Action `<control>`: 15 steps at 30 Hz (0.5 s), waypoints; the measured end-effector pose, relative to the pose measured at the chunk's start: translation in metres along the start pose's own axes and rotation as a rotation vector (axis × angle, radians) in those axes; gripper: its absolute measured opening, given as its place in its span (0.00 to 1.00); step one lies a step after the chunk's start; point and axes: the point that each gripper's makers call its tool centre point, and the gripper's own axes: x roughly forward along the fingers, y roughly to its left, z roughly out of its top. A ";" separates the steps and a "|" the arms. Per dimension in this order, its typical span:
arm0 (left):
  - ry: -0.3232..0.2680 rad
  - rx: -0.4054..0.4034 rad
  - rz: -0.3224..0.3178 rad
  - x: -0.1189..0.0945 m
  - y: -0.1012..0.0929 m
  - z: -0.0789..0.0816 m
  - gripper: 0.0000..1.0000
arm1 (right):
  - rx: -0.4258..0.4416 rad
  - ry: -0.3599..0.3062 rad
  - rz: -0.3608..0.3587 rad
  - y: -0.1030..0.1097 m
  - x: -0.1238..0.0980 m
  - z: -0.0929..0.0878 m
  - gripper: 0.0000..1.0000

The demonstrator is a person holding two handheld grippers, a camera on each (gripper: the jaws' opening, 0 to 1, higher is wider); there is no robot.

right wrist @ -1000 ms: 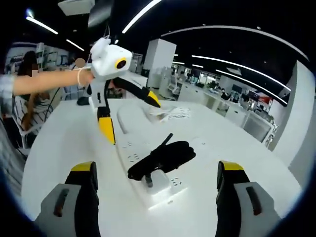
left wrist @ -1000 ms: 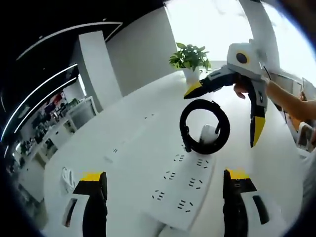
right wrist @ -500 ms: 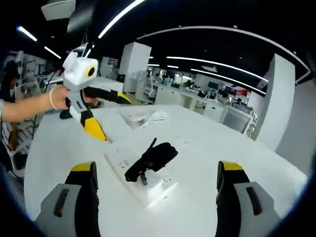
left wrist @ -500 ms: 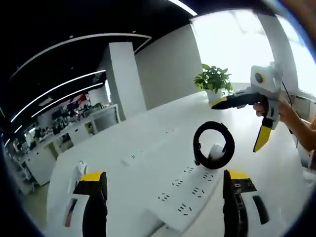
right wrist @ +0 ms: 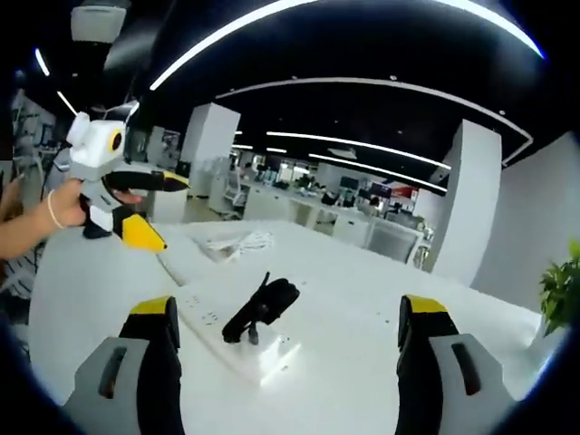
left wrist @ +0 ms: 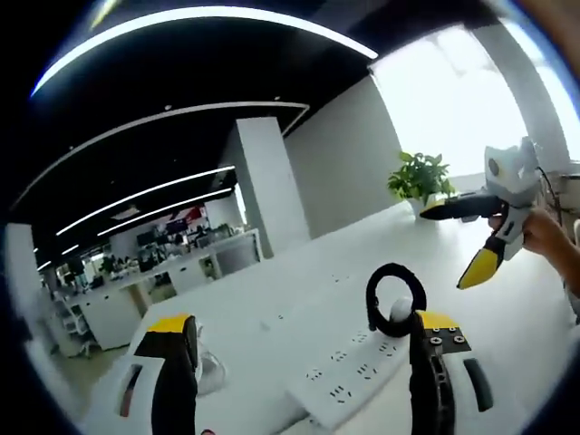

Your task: Straighten the power strip on the desk, plug the charger into it

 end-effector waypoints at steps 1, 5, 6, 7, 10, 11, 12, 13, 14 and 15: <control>-0.004 -0.002 0.003 -0.002 -0.001 0.001 0.99 | 0.010 -0.013 -0.006 -0.001 -0.003 0.002 1.00; -0.016 0.009 0.009 -0.010 -0.006 0.003 0.99 | 0.036 -0.028 -0.024 -0.005 -0.008 0.003 1.00; -0.020 0.012 0.010 -0.012 -0.007 0.003 0.99 | 0.040 -0.028 -0.026 -0.005 -0.009 0.002 1.00; -0.025 0.011 0.013 -0.014 -0.007 0.004 0.99 | 0.046 -0.028 -0.030 -0.005 -0.011 0.000 1.00; -0.028 0.001 0.024 -0.017 -0.008 0.003 0.99 | 0.068 -0.026 -0.030 -0.003 -0.014 -0.006 1.00; -0.028 0.001 0.026 -0.018 -0.009 0.002 0.99 | 0.076 -0.025 -0.030 -0.002 -0.015 -0.008 1.00; -0.029 0.003 0.034 -0.020 -0.008 0.002 0.99 | 0.081 -0.025 -0.028 -0.001 -0.016 -0.009 1.00; -0.034 0.002 0.043 -0.021 -0.007 0.002 0.99 | 0.082 -0.024 -0.026 0.000 -0.017 -0.010 1.00; -0.043 -0.002 0.048 -0.024 -0.007 0.002 0.99 | 0.087 -0.026 -0.027 0.000 -0.018 -0.011 1.00; -0.049 -0.011 0.046 -0.025 -0.007 0.002 0.99 | 0.089 -0.029 -0.028 0.001 -0.019 -0.011 0.99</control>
